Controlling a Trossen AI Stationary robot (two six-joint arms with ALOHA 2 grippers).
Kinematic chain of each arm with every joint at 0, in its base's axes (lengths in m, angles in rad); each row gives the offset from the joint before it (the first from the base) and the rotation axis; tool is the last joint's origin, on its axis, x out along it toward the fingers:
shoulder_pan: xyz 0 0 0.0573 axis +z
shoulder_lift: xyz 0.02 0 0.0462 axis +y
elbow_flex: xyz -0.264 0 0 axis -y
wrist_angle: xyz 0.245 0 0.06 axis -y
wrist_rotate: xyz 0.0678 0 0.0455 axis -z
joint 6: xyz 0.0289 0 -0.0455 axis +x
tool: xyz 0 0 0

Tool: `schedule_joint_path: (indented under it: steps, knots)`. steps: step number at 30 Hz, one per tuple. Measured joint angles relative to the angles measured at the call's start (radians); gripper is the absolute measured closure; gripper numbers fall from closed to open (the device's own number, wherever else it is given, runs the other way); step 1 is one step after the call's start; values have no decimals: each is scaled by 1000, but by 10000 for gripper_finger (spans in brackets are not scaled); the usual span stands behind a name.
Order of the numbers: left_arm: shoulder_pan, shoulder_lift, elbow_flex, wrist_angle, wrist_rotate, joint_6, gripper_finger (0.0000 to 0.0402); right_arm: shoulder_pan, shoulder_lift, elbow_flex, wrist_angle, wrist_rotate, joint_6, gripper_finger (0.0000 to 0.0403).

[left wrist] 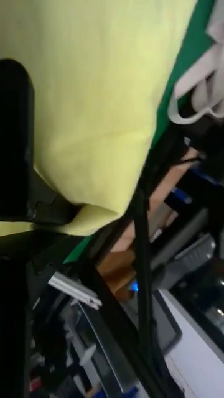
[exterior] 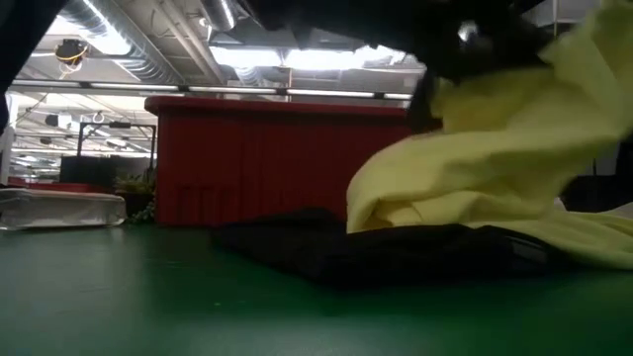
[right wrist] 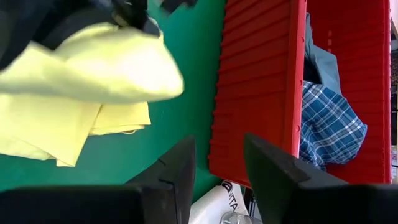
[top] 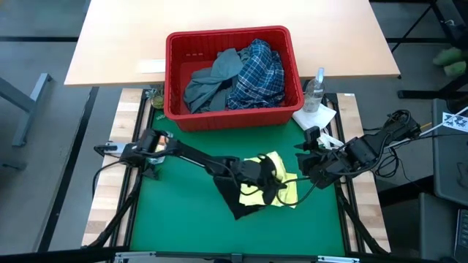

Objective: Fold Laundry from Bin
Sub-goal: Fold the yellow shirt

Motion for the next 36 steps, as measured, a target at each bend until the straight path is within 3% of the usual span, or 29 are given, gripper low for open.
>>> schedule_joint_path:
  steps: [11,26,36]
  knots:
    - [49,67,27,-3,58,-101,384,0,0,0,2,0,0,267]
    - [45,67,27,3,41,-50,280,0,0,0,2,0,0,267]
    - [85,36,27,-20,39,345,261,0,1,-3,5,-42,62,267]
